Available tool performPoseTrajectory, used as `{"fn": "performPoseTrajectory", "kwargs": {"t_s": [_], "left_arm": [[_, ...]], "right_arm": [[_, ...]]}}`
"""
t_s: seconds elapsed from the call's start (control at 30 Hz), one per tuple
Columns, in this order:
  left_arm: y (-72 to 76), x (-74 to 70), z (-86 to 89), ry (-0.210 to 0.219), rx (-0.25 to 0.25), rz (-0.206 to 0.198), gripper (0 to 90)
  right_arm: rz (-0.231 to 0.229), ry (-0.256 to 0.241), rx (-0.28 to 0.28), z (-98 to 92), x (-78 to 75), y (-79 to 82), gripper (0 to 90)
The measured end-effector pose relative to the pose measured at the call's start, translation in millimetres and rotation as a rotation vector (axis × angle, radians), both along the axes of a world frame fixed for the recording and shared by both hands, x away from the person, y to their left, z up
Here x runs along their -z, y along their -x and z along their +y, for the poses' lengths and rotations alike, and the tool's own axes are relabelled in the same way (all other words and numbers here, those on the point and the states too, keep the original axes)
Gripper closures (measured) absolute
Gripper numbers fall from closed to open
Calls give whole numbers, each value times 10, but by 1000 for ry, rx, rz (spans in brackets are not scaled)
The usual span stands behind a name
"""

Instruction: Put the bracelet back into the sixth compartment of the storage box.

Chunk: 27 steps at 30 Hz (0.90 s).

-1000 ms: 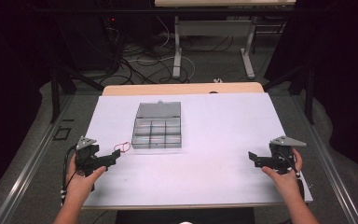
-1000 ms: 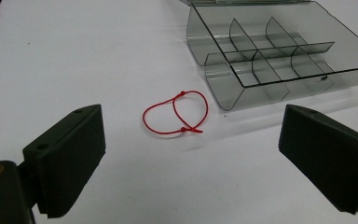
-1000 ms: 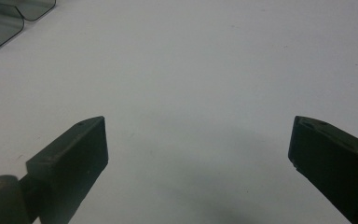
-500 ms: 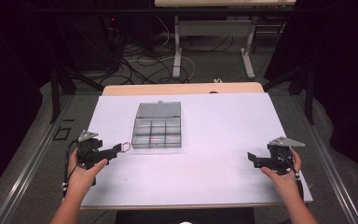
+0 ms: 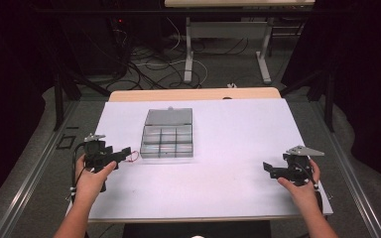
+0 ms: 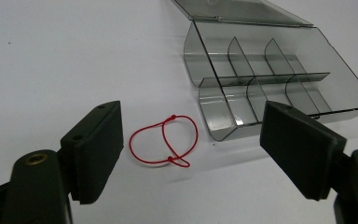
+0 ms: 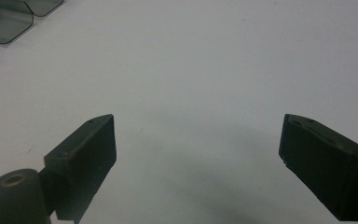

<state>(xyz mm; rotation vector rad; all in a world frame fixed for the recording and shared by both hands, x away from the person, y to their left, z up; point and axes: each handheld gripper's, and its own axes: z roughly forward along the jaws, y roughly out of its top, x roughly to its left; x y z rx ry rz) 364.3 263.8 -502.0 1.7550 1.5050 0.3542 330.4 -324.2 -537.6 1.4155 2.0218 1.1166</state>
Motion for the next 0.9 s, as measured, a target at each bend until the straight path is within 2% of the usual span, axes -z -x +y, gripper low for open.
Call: {"fn": "performPoseTrajectory", "kwargs": {"t_s": [0.1,0.2,0.23,0.3,0.33,0.5,0.67,0.7,0.73,0.77,0.83,0.87,0.9], "left_arm": [[-23,20,-8,9,-9,10,265],[-44,45,-9,-5,-17,16,297],[-49,45,-7,0,-15,34,310],[-60,65,-15,3,-34,31,323],[-60,58,-7,-3,-28,46,327],[-65,56,-7,-15,-35,32,343],[-85,84,-23,22,-53,65,366],[-85,80,-8,28,-53,91,376],[-87,95,-10,42,-71,90,399],[-87,87,3,52,-65,115,417],[-90,103,0,54,-88,118,444],[-86,92,3,59,-94,149,458],[-87,107,-18,84,-120,148,482]], "right_arm": [[0,-3,-3,0,0,1,118],[6,-11,-1,4,2,2,122],[6,-7,-3,1,3,1,124],[8,-6,-1,1,4,2,130],[9,-7,-1,1,4,2,132],[7,-9,-4,-8,6,-1,141],[7,-12,-4,-9,4,0,146],[11,-16,-2,-4,3,2,146],[10,-15,-3,-4,4,3,147],[11,-16,-3,-4,4,3,146],[11,-17,-2,-5,5,3,147],[12,-17,-2,-6,6,3,147],[12,-18,-1,-6,7,2,147]]}}
